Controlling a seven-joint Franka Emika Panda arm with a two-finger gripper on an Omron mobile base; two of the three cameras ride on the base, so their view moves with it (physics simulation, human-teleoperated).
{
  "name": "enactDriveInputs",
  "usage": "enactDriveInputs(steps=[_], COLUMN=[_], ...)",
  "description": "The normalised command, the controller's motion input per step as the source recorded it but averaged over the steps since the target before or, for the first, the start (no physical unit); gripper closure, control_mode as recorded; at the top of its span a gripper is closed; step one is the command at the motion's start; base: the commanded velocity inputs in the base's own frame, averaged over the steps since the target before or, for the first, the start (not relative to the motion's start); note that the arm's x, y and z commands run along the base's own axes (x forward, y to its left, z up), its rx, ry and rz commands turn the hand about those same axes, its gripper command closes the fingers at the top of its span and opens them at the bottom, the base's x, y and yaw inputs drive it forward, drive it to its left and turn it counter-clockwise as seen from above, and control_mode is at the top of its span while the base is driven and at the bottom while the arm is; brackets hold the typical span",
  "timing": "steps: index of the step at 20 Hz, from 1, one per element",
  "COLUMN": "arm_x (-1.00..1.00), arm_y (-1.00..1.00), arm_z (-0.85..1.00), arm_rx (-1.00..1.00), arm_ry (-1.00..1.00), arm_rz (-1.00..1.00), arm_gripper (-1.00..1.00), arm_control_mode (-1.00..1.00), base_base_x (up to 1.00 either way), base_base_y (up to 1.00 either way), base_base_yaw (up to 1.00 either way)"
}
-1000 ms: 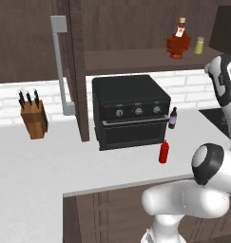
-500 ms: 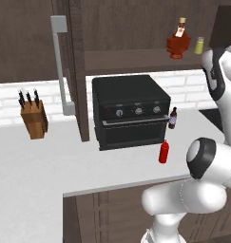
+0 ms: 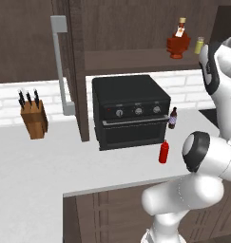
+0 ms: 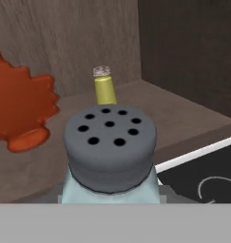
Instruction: Put the shaker and condiment bottle from the counter next to their counterparts in the cabinet.
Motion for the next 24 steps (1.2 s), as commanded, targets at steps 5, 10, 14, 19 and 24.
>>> enactDriveInputs(steps=[5,10,14,19,24], arm_x=[0.01,0.15,0.21,0.16,0.3], arm_y=[0.0,0.0,0.0,0.0,0.0], arm_z=[0.0,0.0,0.0,0.0,0.0], arm_rx=[0.0,-0.13,-0.07,-0.01,-0.03], arm_ry=[-0.04,-0.11,-0.03,0.0,0.01], arm_rz=[0.0,-0.01,0.0,0.0,0.0], arm_gripper=[1.0,1.0,1.0,1.0,1.0], arm_control_mode=[-1.0,-1.0,-1.0,-1.0,-1.0], base_base_x=[0.0,0.0,0.0,0.0,0.0], base_base_y=[0.0,0.0,0.0,0.0,0.0], base_base_yaw=[0.0,0.0,0.0,0.0,0.0])
